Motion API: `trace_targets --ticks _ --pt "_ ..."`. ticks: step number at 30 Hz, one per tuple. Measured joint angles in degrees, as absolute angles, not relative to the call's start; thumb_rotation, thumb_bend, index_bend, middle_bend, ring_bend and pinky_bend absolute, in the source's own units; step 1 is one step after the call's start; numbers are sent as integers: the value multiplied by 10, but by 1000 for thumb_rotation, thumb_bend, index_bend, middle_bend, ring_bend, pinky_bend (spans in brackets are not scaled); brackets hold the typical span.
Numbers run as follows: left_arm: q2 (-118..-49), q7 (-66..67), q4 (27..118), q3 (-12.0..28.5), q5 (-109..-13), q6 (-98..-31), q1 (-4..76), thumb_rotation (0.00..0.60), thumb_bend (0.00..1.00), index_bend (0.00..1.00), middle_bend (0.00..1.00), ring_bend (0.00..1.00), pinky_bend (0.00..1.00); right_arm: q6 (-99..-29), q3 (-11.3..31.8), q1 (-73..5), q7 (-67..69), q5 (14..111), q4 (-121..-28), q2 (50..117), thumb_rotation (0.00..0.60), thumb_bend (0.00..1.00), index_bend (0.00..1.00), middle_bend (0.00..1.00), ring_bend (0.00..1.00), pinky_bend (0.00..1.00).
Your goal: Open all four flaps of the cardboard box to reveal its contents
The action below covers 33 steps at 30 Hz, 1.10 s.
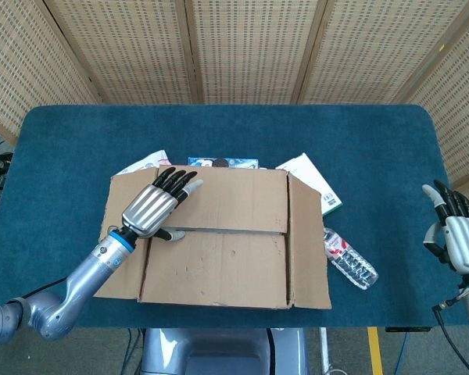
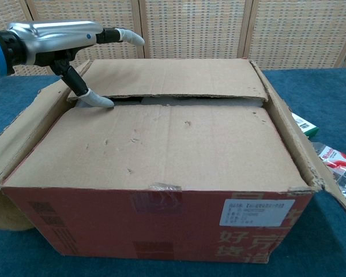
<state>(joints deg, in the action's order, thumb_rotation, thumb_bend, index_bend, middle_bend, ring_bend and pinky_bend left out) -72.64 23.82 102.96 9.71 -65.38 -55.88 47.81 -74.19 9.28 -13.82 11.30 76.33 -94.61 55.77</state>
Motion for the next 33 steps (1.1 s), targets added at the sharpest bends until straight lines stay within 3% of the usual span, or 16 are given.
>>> trace_targets --ticks 12,19,33 --pt "-740 252 1011 104 -628 -559 487 515 212 0 0 0 0 -745 96 -132 121 758 -944 556 600 956 45 0 0 0" --pt "-741 240 1012 116 -644 -594 481 517 215 0 0 0 0 -749 98 -128 124 757 -943 555 600 956 45 0 0 0" --pt "-724 215 974 176 -660 -636 487 522 215 0 0 0 0 -750 98 -124 131 762 -946 552 600 956 45 0 0 0"
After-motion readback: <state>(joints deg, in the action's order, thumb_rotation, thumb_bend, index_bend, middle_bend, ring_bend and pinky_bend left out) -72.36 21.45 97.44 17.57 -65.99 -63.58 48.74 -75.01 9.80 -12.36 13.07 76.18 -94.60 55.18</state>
